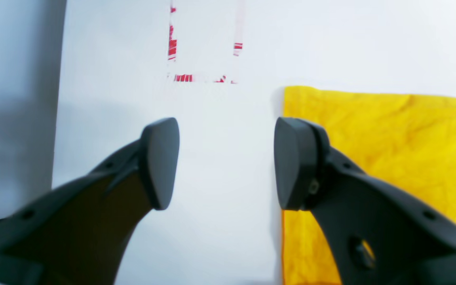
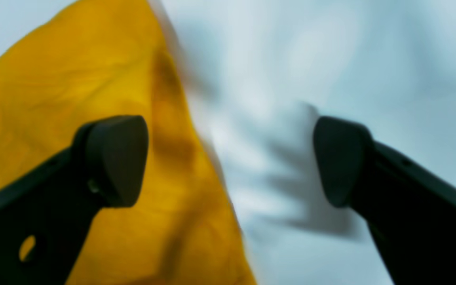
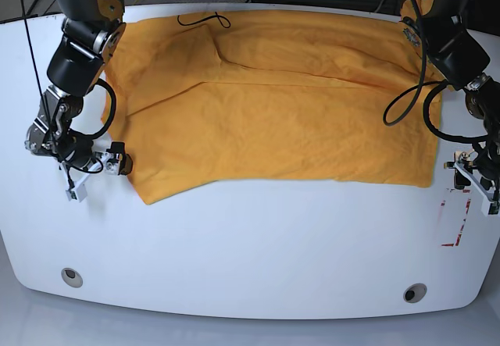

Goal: Layout the t-shirt on the table in an organized manner, then fold the t-shirt properly
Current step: 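Release the shirt and move both grippers to the opposite shirt edge, then grasp the opposite shirt edge corners with both grippers, then lift the grasped edge and fold it over toward the held edge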

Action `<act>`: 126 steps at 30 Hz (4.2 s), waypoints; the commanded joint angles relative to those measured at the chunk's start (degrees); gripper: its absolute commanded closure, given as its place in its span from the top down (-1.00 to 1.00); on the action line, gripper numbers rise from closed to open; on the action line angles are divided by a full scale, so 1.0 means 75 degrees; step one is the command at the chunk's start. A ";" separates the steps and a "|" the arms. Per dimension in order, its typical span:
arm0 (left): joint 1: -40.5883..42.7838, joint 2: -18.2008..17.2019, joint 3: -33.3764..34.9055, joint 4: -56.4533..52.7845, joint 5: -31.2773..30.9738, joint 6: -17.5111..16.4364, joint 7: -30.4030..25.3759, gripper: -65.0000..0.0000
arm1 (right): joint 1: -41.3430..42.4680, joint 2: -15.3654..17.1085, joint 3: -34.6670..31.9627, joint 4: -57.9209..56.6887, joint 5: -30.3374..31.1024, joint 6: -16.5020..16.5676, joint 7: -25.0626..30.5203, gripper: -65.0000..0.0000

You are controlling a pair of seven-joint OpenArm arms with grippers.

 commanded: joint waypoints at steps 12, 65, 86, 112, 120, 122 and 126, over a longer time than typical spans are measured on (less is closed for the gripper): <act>0.0114 -0.0142 -0.0012 0.0120 -0.0090 -0.0005 -0.0158 0.11 | 0.0292 -0.0765 -0.0010 0.0108 0.0198 0.0019 0.0179 0.98; -0.1222 -0.0505 0.0656 -0.5143 -0.0066 0.0892 -0.3100 0.12 | 0.0222 -0.0941 -0.0022 0.0120 0.0186 0.0019 0.0531 -0.79; -0.1222 -0.0505 0.1242 -0.5084 -0.0125 0.0001 -0.2772 -0.79 | 0.0222 -0.0929 -0.0022 0.0448 0.0186 0.0019 0.0484 -0.80; -0.0484 -0.0271 0.0891 -0.2130 -0.0137 -0.0005 -0.1647 -0.97 | -0.0235 -0.0964 -0.0022 0.2628 0.0198 0.0019 -0.0747 -0.80; -0.0050 -0.0188 0.0586 -0.1415 -0.0149 -0.0005 -0.1260 -0.97 | -0.0657 -0.0976 -0.0022 0.3566 0.0268 0.0019 -0.1016 -0.80; 0.0067 -0.0071 0.0574 -0.1204 -0.0149 -0.0005 -0.1248 -0.97 | -0.0739 -0.0976 -0.0022 0.3812 0.0257 0.0019 -0.1180 -0.81; 0.0313 -0.0048 0.0563 -0.0747 -0.0149 -0.0005 -0.1213 -0.97 | -0.0786 -0.0988 -0.0022 0.4258 0.0268 0.0019 -0.1485 -0.89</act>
